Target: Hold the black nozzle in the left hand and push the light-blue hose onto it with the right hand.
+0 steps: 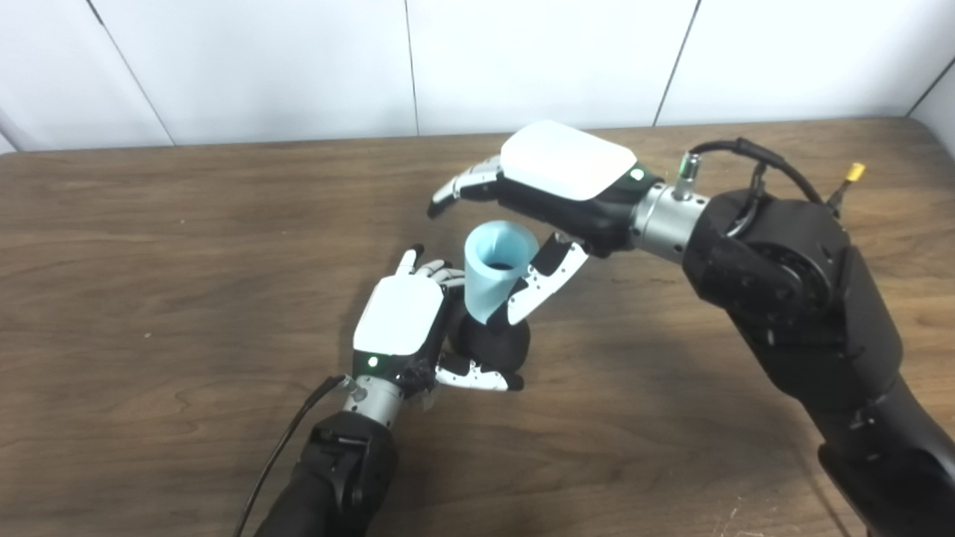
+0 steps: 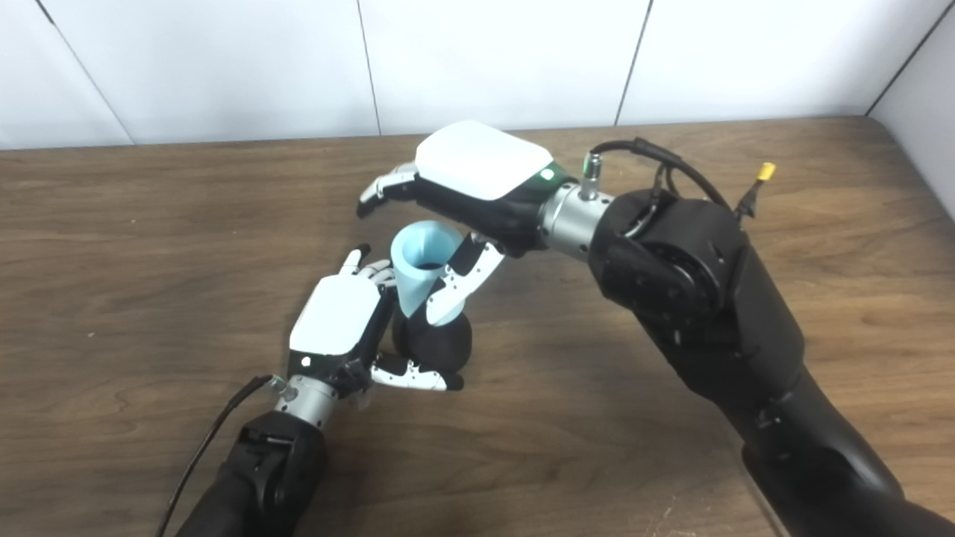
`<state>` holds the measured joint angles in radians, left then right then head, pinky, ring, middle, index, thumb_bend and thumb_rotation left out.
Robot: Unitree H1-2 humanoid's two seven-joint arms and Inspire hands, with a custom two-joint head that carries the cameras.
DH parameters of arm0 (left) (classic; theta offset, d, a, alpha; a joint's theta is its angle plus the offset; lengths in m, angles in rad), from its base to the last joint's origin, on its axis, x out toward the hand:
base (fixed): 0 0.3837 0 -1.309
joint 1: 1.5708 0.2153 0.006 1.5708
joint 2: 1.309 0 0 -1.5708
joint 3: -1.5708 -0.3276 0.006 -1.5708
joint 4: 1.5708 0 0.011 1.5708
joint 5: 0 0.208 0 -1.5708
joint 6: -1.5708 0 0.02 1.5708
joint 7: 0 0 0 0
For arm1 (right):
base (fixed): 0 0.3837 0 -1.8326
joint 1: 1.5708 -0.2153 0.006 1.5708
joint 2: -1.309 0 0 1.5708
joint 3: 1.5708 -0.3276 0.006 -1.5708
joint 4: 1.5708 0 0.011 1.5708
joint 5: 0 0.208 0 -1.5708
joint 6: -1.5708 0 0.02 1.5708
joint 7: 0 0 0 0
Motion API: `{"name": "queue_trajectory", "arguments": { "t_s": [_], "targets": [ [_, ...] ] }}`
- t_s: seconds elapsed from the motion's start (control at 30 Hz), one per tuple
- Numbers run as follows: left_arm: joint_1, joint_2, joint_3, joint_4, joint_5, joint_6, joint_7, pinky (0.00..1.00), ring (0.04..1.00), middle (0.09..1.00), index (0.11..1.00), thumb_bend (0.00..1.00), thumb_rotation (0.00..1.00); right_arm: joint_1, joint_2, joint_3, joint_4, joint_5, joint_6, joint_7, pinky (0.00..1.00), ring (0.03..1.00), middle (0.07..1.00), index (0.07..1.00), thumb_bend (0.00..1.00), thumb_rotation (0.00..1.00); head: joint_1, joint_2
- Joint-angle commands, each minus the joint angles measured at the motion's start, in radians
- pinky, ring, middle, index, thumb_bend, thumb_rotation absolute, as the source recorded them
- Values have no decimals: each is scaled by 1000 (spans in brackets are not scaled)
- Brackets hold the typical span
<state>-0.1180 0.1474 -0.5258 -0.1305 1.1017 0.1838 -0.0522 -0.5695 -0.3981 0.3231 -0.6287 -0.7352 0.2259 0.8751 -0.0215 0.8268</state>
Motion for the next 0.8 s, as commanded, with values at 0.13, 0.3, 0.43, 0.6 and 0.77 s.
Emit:
{"name": "queue_trajectory", "arguments": {
  "t_s": [0.13,0.3,0.43,0.6,0.77],
  "targets": [
    [15,-7,-11,23,0,-4,-24,1000,853,755,484,524,53,34,-23,-62,-41,19,-69,-86,792,843,857,853,713,713,2,-1],
    [13,-9,-13,26,1,-3,-23,1000,855,755,484,523,53,83,-31,-81,-60,23,-105,-104,832,868,883,869,684,730,-1,-1],
    [11,-11,-14,28,3,-4,-18,1000,855,753,484,523,53,108,-37,-90,-77,28,-118,-99,831,875,900,870,680,742,0,-2],
    [12,-15,-12,31,0,-3,-16,1000,858,750,484,523,53,142,-52,-99,-94,36,-147,-104,850,904,921,893,679,767,0,-2],
    [9,-14,-12,32,0,0,-23,1000,860,755,484,523,53,176,-49,-112,-107,42,-174,-130,869,940,966,925,670,755,1,-4]
  ]
}}
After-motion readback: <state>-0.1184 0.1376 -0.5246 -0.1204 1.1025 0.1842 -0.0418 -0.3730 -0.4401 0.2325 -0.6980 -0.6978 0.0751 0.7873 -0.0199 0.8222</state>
